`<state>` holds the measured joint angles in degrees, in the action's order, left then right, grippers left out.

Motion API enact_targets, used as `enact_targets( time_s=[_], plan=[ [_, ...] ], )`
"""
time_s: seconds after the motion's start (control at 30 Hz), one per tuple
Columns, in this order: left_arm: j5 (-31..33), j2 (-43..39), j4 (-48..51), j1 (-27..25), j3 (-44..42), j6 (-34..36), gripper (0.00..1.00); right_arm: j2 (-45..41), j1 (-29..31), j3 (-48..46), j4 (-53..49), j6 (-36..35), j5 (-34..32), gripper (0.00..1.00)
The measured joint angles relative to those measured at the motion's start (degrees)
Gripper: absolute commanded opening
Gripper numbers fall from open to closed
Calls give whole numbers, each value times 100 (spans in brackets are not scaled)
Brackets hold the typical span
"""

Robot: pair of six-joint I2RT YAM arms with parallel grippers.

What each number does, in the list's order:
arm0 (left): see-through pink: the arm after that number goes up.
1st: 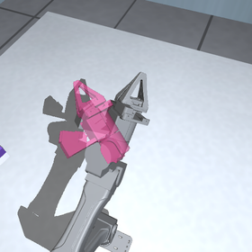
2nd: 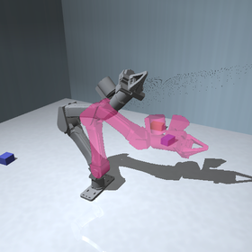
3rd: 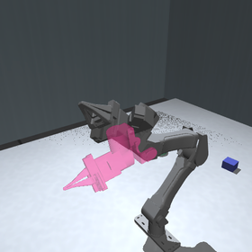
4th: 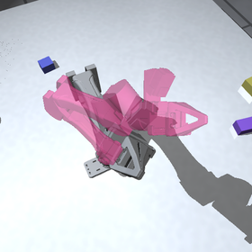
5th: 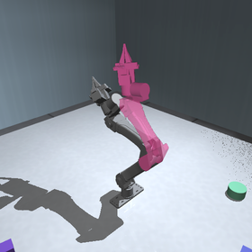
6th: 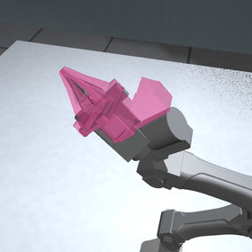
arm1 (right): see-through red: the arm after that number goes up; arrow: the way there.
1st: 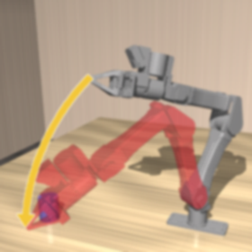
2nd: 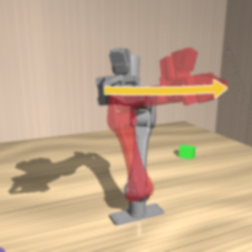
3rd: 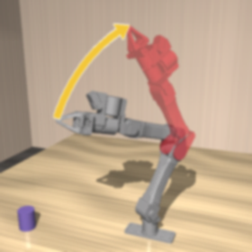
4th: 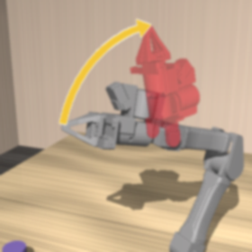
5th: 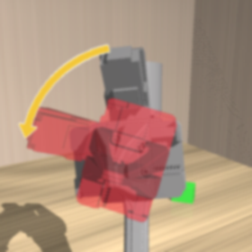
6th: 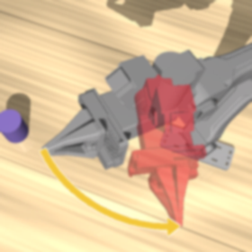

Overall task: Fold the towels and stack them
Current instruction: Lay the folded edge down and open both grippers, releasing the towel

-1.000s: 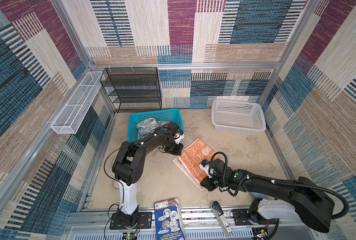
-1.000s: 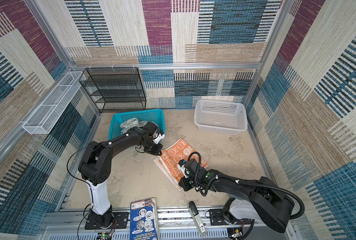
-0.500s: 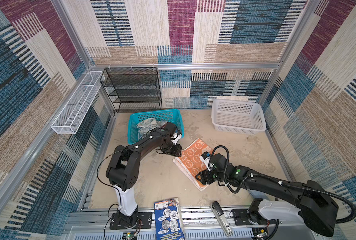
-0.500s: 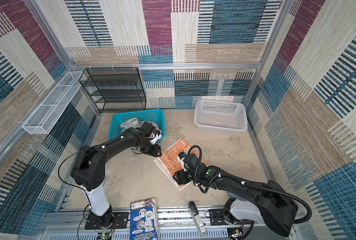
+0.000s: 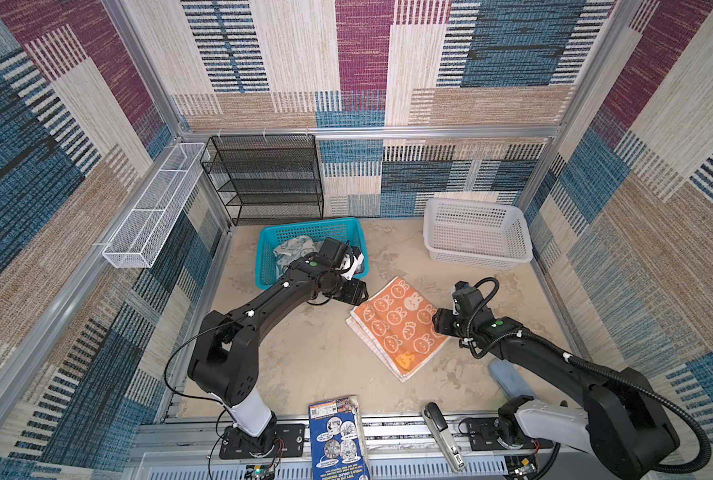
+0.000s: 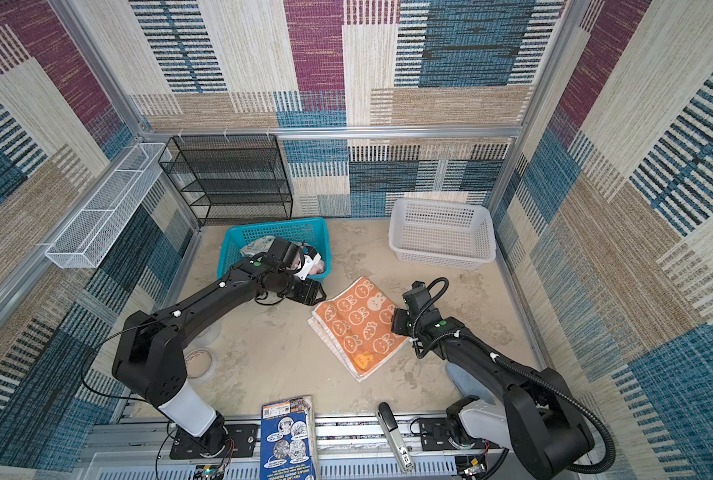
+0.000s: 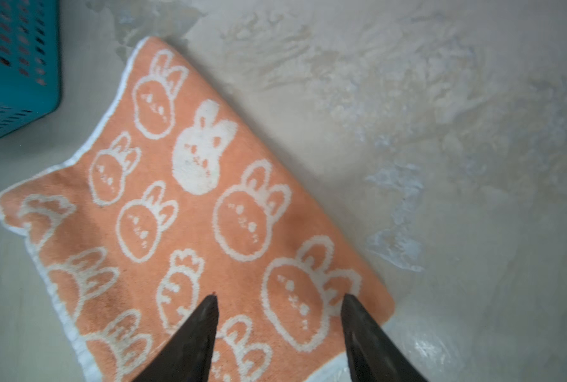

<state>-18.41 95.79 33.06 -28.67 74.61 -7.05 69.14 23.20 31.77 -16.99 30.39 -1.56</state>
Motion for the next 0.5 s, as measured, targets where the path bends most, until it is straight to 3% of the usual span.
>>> enact_targets(
  time_s=[0.27,0.5],
  plan=[
    [-111,358,-391,-179,378,-4,64,-195,-361,-369,-31,125,-105,58],
    [-146,658,-459,-254,623,-4,64,-66,-601,-479,94,142,-98,44]
  ],
)
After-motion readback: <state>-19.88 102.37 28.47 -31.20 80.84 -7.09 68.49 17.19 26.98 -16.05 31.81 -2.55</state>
